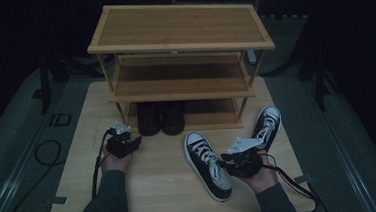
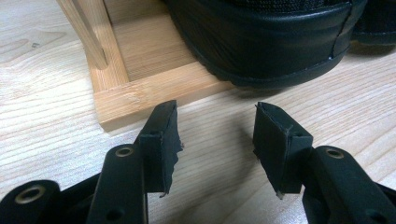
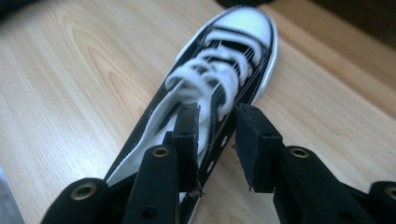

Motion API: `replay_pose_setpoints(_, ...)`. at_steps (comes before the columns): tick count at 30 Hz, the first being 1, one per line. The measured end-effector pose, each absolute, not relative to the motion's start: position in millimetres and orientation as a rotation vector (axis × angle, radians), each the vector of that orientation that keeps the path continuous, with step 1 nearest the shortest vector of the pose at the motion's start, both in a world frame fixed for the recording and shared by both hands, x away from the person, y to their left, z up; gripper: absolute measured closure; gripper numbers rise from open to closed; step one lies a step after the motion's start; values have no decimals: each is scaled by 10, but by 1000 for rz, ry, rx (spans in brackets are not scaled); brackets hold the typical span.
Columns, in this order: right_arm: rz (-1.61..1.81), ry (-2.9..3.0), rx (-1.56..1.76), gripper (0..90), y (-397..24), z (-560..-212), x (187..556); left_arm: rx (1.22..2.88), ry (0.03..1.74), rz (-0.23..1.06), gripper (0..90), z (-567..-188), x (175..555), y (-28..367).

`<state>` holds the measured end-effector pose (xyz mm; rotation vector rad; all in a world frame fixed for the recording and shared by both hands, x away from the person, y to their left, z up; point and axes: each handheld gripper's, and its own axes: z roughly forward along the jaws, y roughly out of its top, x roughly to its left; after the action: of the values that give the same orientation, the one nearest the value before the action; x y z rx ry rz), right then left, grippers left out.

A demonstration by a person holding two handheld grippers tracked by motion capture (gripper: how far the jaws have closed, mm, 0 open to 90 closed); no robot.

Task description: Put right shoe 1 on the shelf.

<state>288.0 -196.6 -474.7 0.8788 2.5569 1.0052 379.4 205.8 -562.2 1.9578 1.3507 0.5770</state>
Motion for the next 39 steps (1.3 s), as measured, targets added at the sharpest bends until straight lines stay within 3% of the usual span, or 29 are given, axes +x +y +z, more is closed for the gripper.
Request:
replay_pose_setpoints(6,860,2575,897,711,-1860,-4923,2905,1958,1351,578,507,-5622,3794,2057)
replay_pose_setpoints(13,781,2540,897,857,-1876,-4908,2946,1958,1351,578,507,-5622,3794,2056)
replay_pose_setpoints(39,883,2641,1019,879,-1902,-4996,3275,1955,1353,575,506,-5622,3795,2061)
